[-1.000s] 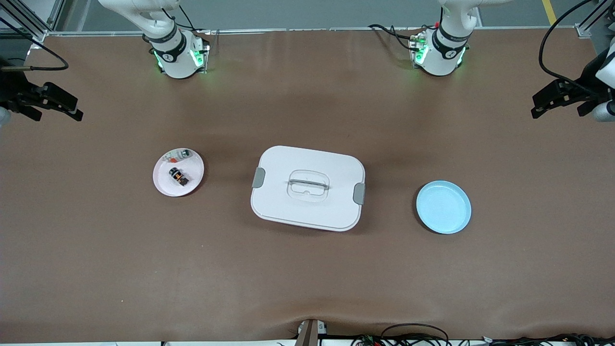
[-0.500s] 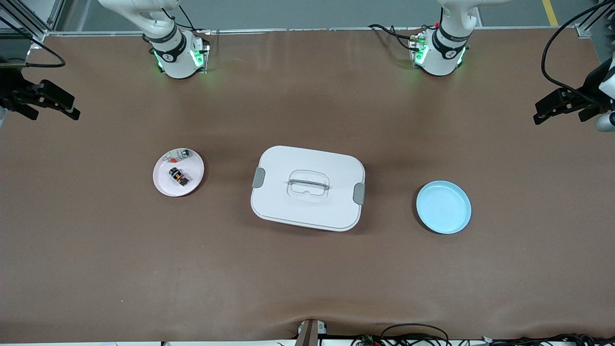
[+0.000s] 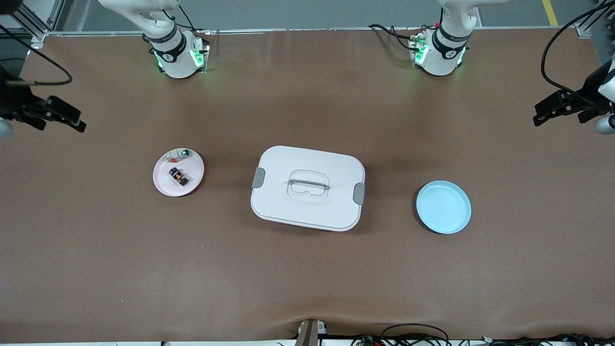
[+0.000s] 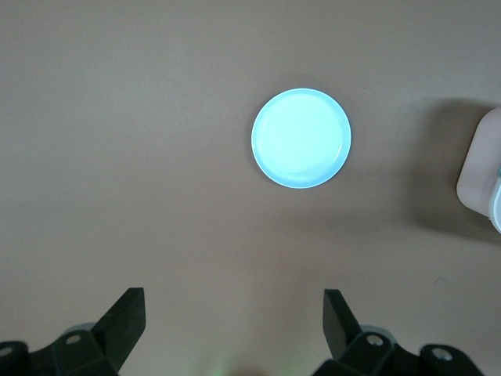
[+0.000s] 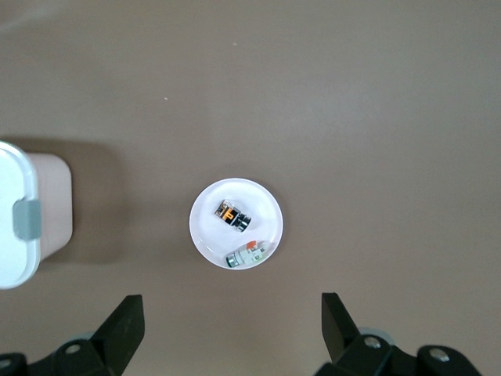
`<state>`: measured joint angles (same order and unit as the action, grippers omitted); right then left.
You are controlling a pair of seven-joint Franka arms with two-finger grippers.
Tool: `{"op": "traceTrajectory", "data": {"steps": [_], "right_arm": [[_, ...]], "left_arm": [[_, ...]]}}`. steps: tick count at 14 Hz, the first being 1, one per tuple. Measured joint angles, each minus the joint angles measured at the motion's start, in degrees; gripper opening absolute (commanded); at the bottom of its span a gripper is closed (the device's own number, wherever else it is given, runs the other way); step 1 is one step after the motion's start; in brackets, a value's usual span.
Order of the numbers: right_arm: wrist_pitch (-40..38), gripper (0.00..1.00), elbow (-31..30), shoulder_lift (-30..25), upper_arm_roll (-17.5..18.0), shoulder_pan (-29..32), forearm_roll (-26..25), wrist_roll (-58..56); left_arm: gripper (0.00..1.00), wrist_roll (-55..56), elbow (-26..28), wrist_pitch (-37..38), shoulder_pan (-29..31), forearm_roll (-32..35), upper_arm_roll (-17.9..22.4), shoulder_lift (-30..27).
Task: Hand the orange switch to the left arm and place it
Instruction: 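Reach the right gripper down to the orange switch on the white plate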
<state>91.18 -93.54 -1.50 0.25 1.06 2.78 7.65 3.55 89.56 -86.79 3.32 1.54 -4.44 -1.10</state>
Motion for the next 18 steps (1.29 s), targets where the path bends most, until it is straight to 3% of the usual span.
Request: {"op": "traceTrajectory", "data": {"steps": [5, 8, 18], "right_arm": [[8.87, 1.0, -9.74, 2.18, -0.27, 0.12, 0.11, 17.15], [13.21, 1.0, -15.33, 1.85, -0.31, 1.37, 4.62, 24.07], [37.62, 1.0, -34.26, 4.21, -0.04, 3.58, 6.59, 25.6]], "left_arm": [[1.0, 0.0, -0.1, -1.2, 0.01, 0.0, 0.01, 0.96], [1.0, 0.0, -0.12, -1.92, 0.03, 0.0, 0.03, 2.18], [1.0, 0.0, -0.15, -6.0, 0.65, 0.0, 0.08, 5.89]]}}
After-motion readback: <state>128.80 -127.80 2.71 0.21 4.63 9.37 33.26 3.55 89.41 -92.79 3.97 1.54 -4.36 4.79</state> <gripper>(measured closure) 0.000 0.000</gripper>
